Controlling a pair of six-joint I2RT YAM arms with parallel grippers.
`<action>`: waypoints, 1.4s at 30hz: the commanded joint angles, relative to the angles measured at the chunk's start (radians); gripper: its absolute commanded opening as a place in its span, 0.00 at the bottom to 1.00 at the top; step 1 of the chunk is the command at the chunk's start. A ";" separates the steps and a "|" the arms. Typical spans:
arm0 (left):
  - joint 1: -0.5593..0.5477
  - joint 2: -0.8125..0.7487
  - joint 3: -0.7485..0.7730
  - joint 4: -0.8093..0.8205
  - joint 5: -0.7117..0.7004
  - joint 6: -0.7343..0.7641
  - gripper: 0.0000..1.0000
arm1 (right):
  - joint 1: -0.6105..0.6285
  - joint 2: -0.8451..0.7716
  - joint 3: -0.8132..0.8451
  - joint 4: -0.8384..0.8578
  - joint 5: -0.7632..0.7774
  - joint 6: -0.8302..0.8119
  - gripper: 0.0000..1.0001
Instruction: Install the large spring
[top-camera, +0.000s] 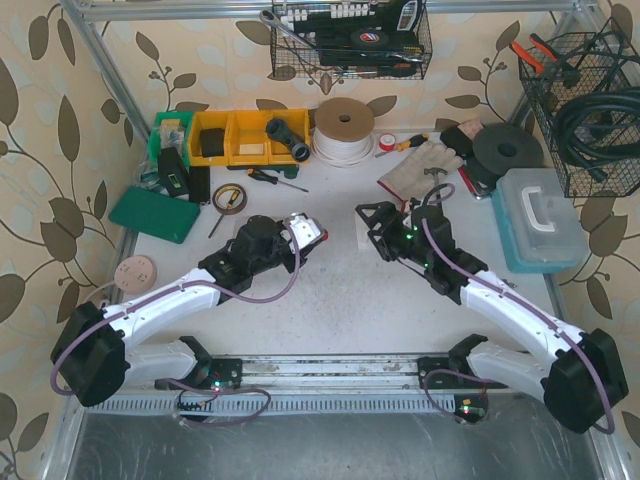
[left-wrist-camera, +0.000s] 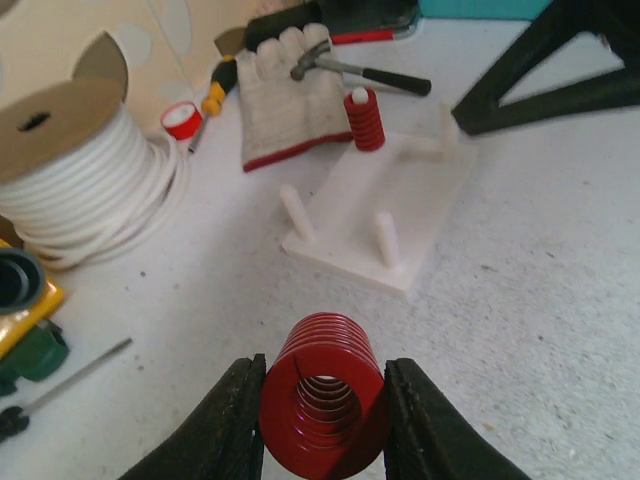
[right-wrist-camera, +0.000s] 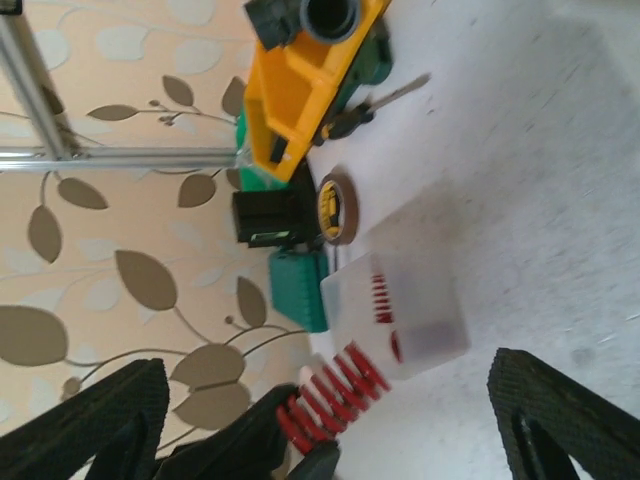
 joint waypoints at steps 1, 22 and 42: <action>-0.011 -0.036 0.010 0.176 0.023 0.122 0.00 | 0.076 0.030 0.001 0.135 0.063 0.209 0.86; -0.019 -0.025 -0.006 0.272 0.138 0.188 0.00 | 0.246 0.222 0.032 0.347 0.235 0.385 0.73; -0.022 0.010 -0.076 0.410 0.168 0.231 0.00 | 0.252 0.276 0.004 0.534 0.193 0.475 0.55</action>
